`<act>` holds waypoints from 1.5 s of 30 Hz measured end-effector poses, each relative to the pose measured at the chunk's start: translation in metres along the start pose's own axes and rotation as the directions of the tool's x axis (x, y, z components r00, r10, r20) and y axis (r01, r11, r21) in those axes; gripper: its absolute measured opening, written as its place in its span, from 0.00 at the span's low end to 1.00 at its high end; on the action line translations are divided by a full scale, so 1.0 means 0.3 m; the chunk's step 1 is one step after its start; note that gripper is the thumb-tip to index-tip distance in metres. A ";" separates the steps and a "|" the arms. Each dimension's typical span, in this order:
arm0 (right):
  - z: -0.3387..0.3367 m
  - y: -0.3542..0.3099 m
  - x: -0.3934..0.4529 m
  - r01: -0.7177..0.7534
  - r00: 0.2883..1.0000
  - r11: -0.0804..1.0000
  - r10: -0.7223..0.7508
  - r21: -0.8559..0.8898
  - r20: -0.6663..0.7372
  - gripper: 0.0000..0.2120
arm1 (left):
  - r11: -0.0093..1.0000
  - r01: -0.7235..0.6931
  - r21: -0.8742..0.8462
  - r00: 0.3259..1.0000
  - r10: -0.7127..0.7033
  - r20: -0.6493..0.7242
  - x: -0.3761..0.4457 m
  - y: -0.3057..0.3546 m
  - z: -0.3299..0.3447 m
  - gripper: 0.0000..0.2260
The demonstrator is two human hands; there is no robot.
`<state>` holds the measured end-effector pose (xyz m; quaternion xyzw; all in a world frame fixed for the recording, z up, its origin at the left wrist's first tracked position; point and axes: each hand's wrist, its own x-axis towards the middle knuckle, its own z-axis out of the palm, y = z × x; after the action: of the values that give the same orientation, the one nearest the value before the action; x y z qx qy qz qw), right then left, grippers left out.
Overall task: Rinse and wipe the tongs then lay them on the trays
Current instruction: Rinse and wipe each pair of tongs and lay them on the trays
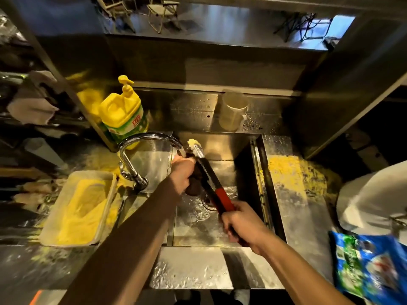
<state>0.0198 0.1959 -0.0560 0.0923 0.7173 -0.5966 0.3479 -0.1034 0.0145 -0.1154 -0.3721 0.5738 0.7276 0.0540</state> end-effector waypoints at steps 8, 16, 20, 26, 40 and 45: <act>-0.046 -0.004 0.021 0.011 1.000 0.996 -0.009 -0.088 0.018 0.07 | 0.982 0.071 -0.175 0.997 -0.069 0.017 -0.030 -0.027 0.031 0.16; -0.078 -0.046 0.030 0.033 0.998 0.990 -0.027 -0.137 0.049 0.05 | 0.969 0.101 -0.224 0.995 -0.096 0.032 -0.019 -0.019 0.040 0.13; -0.140 -0.046 -0.018 0.015 0.995 0.989 -0.001 -0.148 0.095 0.10 | 0.978 0.054 -0.200 0.994 -0.072 -0.085 0.026 0.031 0.015 0.15; -0.291 -0.049 -0.064 -0.066 0.994 0.998 0.066 -0.005 0.090 0.07 | 0.986 0.021 -0.165 0.986 -0.048 -0.162 0.091 0.002 -0.075 0.11; -0.207 -0.097 0.049 -0.058 0.991 0.994 0.045 0.096 0.128 0.28 | 0.933 0.170 -0.317 0.975 -0.114 0.190 -0.096 -0.080 -0.074 0.10; -0.187 -0.085 0.065 -0.090 0.991 0.995 0.085 0.047 0.102 0.19 | 0.913 0.155 -0.377 0.957 -0.044 0.285 -0.111 -0.090 -0.112 0.13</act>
<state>-0.0305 0.2350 -0.0451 0.1028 0.6784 -0.6031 0.4068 -0.0497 0.0058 -0.1187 -0.3015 0.3824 0.8685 0.0929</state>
